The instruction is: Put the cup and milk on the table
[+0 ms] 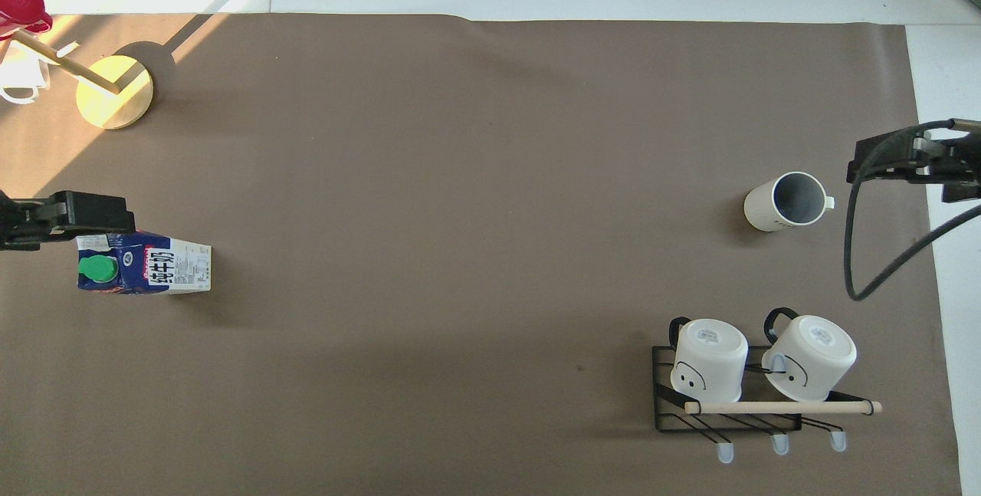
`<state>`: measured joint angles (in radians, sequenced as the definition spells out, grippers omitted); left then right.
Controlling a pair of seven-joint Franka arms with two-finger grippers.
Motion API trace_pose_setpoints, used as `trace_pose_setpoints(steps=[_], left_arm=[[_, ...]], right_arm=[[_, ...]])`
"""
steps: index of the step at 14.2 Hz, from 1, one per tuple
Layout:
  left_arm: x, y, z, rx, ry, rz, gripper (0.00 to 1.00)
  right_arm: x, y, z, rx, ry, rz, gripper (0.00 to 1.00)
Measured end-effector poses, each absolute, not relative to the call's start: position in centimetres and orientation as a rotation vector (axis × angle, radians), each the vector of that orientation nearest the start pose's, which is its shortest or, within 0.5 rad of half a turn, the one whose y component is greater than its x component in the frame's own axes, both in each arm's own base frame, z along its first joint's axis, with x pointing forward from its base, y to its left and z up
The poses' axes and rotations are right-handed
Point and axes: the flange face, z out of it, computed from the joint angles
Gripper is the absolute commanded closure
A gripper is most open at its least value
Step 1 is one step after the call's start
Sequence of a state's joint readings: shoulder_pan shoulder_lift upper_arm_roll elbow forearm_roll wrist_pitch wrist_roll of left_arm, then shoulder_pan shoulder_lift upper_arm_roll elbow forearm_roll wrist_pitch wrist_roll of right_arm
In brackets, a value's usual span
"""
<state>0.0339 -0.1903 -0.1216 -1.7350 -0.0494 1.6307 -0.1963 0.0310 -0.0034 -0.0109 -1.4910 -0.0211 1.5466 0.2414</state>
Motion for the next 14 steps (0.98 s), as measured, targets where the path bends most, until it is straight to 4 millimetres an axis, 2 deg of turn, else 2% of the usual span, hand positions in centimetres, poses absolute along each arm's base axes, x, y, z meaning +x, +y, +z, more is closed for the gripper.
trace_pose_setpoints(steps=[6,9,11,14], left_arm=[[49.9,-4.7,65.2,-3.168,-0.199,-0.130,0.00],[50.5,-2.7,64.9,-3.166,-0.218,-0.087,0.00],[51.6,-2.0,65.2,-3.169,-0.220,-0.059,0.00],[52.5,-2.6,66.2,-3.174,-0.198,-0.077,0.00]], right_arm=[[55.1,0.9,66.1,-3.134,0.350,-0.092,0.00],[55.1,0.9,66.1,-3.134,0.350,-0.092,0.00],[55.1,0.9,66.1,-3.134,0.350,-0.092,0.00],[55.1,0.9,66.1,-3.134,0.350,-0.092,0.00]])
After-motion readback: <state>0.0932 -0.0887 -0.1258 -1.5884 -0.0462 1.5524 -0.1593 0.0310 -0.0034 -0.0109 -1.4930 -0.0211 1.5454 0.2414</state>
